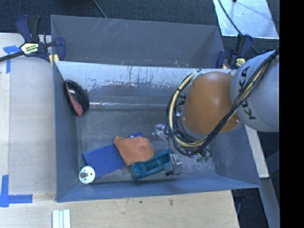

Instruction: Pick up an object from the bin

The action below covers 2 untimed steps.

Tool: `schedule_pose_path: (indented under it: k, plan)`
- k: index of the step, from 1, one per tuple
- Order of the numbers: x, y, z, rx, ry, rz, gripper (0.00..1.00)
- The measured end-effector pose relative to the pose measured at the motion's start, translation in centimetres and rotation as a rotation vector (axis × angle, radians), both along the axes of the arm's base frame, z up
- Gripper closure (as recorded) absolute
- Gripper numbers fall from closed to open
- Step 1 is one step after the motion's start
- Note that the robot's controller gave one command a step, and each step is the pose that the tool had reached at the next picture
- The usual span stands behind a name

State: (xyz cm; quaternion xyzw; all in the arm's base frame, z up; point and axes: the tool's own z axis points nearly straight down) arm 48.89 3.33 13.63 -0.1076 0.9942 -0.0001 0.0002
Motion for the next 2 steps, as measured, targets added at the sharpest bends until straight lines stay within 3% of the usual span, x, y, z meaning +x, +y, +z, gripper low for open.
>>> schedule_pose_path:
  k: [1, 2]
  plan:
    - [-0.2, 1.6, -0.7, 0.0, -0.002, 0.096, 0.0]
    - [-0.1, 2.4, -6.2, -0.001, 0.001, 0.078, 0.0]
